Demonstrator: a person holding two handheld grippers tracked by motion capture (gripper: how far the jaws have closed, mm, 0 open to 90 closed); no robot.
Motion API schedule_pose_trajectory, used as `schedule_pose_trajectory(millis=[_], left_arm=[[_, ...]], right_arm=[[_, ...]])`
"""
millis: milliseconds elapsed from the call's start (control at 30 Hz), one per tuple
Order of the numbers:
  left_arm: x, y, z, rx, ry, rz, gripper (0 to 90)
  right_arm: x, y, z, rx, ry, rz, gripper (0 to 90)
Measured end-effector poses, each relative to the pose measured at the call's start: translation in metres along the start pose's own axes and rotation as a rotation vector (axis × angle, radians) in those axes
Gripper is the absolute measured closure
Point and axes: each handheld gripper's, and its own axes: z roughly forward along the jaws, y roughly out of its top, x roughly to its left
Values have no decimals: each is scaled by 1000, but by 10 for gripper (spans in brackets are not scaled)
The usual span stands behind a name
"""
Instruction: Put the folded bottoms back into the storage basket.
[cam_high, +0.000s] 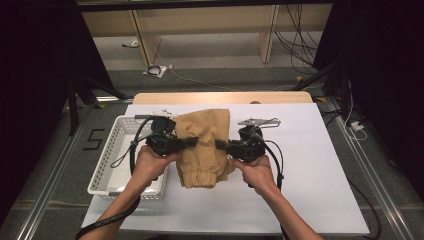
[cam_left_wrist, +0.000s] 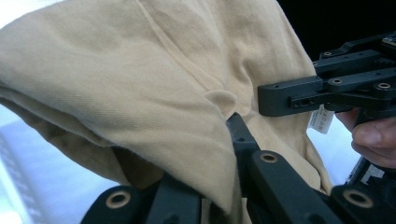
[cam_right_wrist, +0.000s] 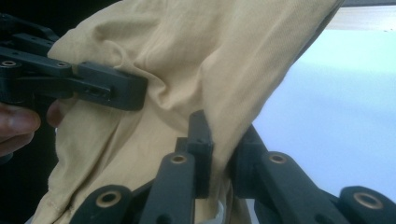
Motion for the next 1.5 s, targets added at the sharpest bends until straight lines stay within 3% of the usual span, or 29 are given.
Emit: schedule_pose_trajectory(millis=[800,1500], left_arm=[[21,12,-47,-21,82,4,851],[44,7,-83,-21,148,-11,851]], right_arm=[[34,34,30,-13,27,-40,813],[65,50,63,-4,55,-61,812]])
